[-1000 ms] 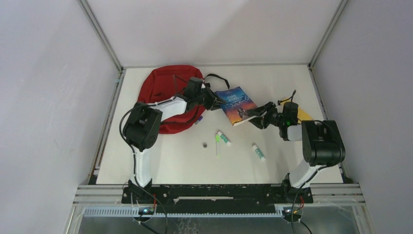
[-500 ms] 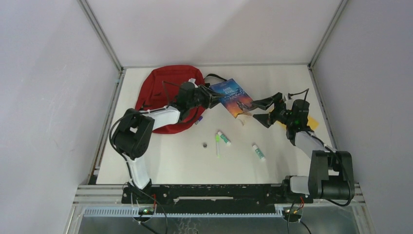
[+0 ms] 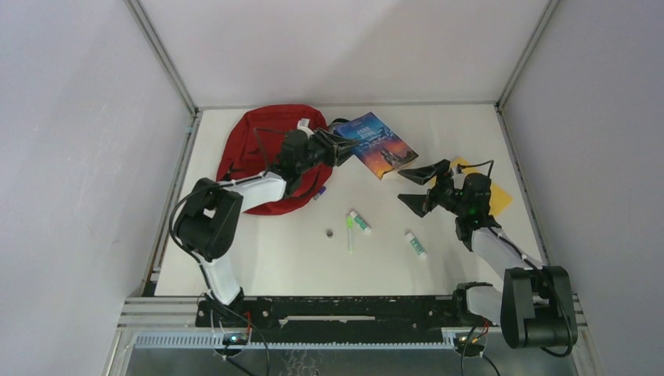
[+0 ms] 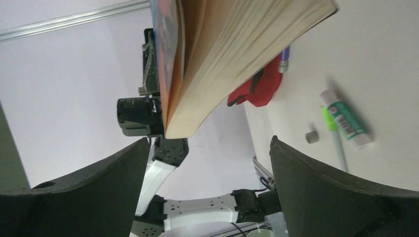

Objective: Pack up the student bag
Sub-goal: Pick up the book from the center of the board.

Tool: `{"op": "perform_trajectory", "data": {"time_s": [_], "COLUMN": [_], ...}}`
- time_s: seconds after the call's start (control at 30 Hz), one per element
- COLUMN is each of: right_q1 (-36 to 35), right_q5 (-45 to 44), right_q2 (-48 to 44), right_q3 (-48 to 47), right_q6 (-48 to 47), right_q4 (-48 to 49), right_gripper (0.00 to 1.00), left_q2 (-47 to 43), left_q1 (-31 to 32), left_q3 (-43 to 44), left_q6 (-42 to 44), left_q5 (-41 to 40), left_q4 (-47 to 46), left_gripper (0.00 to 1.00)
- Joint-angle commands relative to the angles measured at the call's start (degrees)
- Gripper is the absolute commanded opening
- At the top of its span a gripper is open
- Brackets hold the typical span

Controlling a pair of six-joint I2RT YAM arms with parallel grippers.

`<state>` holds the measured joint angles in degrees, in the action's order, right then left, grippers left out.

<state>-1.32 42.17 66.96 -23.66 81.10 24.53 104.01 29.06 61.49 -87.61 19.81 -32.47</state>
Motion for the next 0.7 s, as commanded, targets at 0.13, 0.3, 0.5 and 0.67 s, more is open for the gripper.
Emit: {"op": "perform_trajectory", "data": {"time_s": [0.13, 0.3, 0.5, 0.67], "right_q1": [-3.03, -7.24, -10.53, -10.03], "right_q5": [-5.44, -7.10, -10.35, -13.31], "right_q2": [-3.11, 2.44, 10.31, 13.63], "right_q3": [0.40, 0.06, -0.28, -2.77], "right_q6": [9.59, 13.92, 18.67, 17.01], "right_q4": [7.11, 14.81, 26.84, 29.26], "right_gripper": [1.00, 1.00, 1.00, 1.00], "left_q2": [-7.68, -10.08, -11.26, -13.98], "left_q1": [-0.19, 0.55, 0.81, 1.13], "left_q3": [2.70, 1.27, 0.86, -3.64], "left_q6": [-2.84, -2.39, -2.34, -1.69], "left_q5": [1.34, 0.78, 2.44, 2.88], "left_q4": [-12.19, -12.93, -12.62, -12.96], "left_gripper": [0.00, 0.00, 0.00, 0.00]}}
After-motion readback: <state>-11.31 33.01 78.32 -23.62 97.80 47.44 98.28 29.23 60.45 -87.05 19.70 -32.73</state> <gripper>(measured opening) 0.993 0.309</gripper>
